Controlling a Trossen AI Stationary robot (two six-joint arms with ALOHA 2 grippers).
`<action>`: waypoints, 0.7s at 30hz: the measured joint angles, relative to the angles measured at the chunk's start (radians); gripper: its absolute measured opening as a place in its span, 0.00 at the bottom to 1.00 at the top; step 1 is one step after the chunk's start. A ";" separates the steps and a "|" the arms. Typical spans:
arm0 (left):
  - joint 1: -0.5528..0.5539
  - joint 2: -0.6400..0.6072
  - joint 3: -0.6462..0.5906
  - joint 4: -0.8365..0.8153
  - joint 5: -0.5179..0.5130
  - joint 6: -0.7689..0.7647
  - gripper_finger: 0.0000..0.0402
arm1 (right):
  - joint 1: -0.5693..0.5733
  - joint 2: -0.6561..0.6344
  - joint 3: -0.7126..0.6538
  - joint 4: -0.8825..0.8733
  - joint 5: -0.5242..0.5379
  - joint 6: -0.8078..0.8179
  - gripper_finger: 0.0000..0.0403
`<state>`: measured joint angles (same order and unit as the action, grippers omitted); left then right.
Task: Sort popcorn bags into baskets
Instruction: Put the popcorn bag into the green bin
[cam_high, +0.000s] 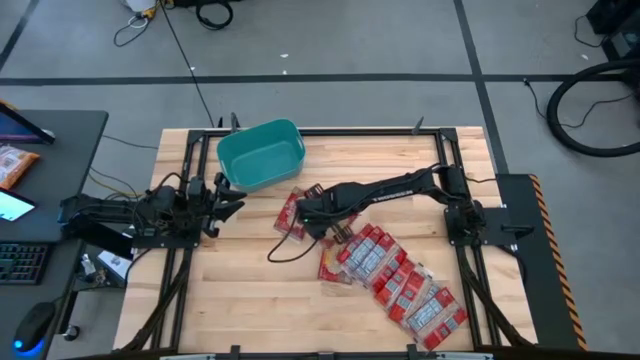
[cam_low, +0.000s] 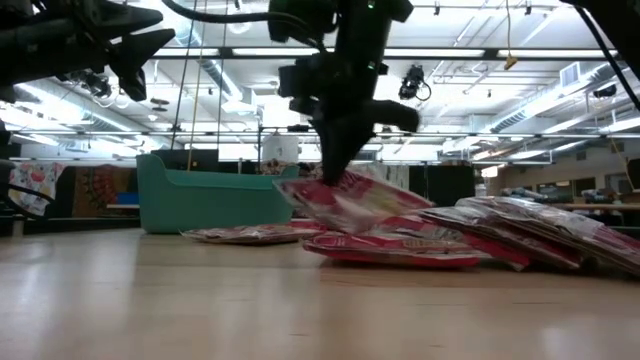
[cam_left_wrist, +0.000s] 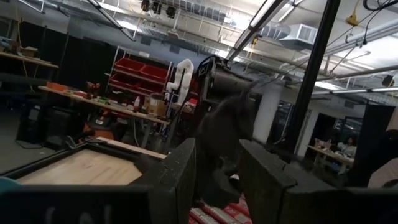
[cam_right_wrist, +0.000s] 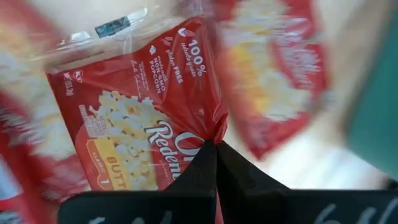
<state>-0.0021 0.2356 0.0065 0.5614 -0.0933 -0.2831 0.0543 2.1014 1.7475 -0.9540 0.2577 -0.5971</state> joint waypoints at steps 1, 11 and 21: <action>0.000 0.000 0.000 0.001 0.000 0.008 0.30 | -0.002 0.000 0.009 0.016 0.023 0.002 0.01; 0.000 0.000 0.000 0.000 0.000 0.038 0.30 | -0.049 -0.002 0.117 0.265 0.060 -0.001 0.01; -0.001 0.000 0.000 -0.078 0.001 0.025 0.30 | -0.184 0.004 0.122 0.612 -0.091 -0.032 0.01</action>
<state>-0.0029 0.2356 0.0063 0.4833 -0.0925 -0.2585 -0.1293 2.1050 1.8690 -0.3421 0.1662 -0.6291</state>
